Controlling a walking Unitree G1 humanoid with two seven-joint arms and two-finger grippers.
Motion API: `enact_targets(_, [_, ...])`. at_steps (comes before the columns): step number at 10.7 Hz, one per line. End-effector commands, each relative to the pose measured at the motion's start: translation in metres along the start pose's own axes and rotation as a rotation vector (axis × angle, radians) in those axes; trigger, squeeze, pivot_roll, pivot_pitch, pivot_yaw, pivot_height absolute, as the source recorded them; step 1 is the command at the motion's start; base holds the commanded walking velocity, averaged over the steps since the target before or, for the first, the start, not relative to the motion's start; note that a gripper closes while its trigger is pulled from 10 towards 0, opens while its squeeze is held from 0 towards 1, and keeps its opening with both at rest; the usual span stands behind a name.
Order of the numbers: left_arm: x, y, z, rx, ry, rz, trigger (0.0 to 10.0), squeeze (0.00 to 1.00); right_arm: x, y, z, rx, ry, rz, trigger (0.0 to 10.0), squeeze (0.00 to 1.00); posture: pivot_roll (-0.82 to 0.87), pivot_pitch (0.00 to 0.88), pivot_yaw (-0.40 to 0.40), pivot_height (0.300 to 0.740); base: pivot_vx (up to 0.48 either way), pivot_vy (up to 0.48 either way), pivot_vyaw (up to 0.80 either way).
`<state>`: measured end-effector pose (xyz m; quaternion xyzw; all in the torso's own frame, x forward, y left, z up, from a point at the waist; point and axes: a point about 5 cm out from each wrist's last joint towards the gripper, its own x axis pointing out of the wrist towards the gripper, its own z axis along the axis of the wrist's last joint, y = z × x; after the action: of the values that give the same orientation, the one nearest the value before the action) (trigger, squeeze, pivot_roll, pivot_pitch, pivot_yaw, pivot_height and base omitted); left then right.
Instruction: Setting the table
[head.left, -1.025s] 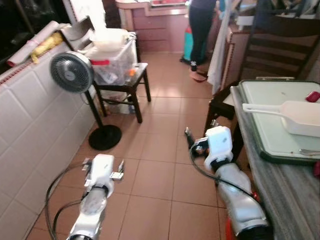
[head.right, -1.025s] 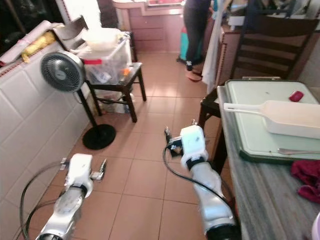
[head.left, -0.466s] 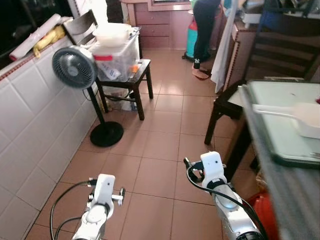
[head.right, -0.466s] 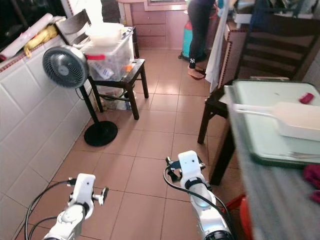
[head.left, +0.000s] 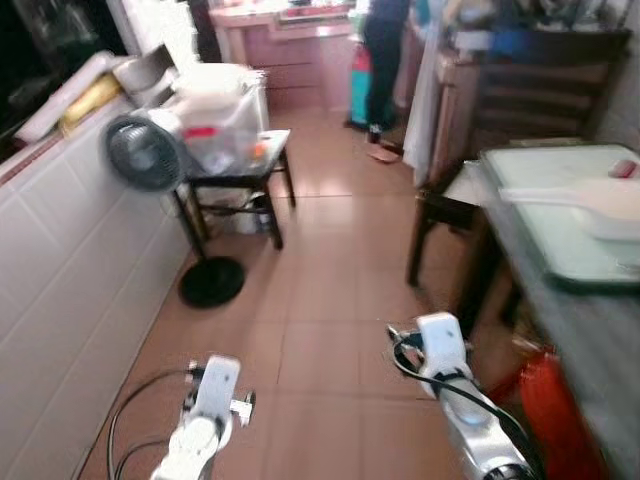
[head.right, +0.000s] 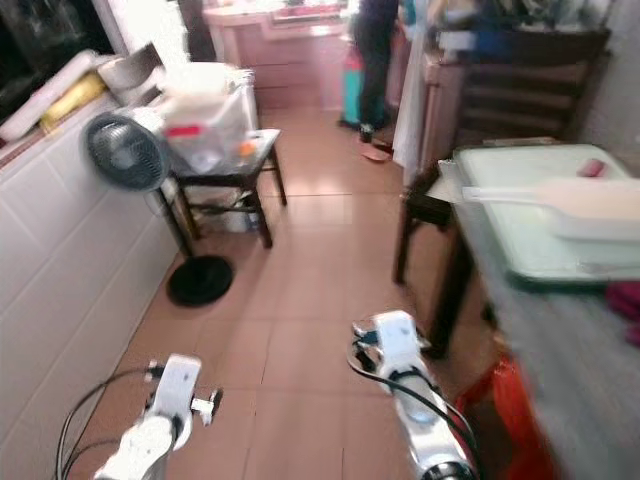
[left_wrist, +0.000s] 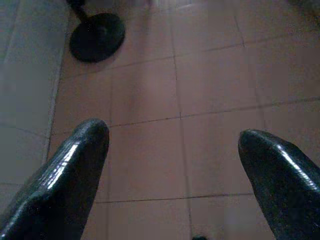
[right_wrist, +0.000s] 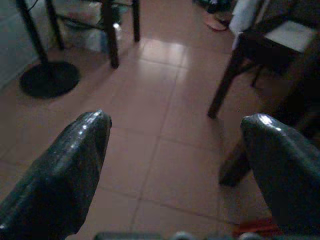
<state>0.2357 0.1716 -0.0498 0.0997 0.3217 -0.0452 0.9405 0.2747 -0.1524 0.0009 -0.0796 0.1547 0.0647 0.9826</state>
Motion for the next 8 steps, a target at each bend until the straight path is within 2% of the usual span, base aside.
enact_targets(1, [-0.003,0.010,-0.011,0.010,0.050,0.028,10.0,0.00,0.006,0.010,0.010,0.015,-0.028,0.020,10.0,0.00,-0.17,0.000,0.074,0.740,0.000,0.480,0.00])
enact_targets(4, [-0.008,0.011,-0.027,0.085,0.129,0.021,10.0,0.00,0.003,0.006,-0.011,-0.006,0.081,-0.004,10.0,0.00,-0.16,0.000,0.067,0.740,0.000,0.480,0.00])
enact_targets(6, [-0.010,0.008,-0.034,0.128,0.163,0.010,10.0,0.00,0.000,0.009,-0.022,-0.021,0.149,0.016,10.0,0.00,-0.15,0.000,0.058,0.740,0.000,0.480,0.00])
enact_targets(8, [-0.018,0.004,-0.052,0.192,0.236,0.001,10.0,0.00,-0.003,0.014,-0.034,-0.028,0.229,0.056,10.0,0.00,-0.14,0.000,0.039,0.740,0.000,0.480,0.00])
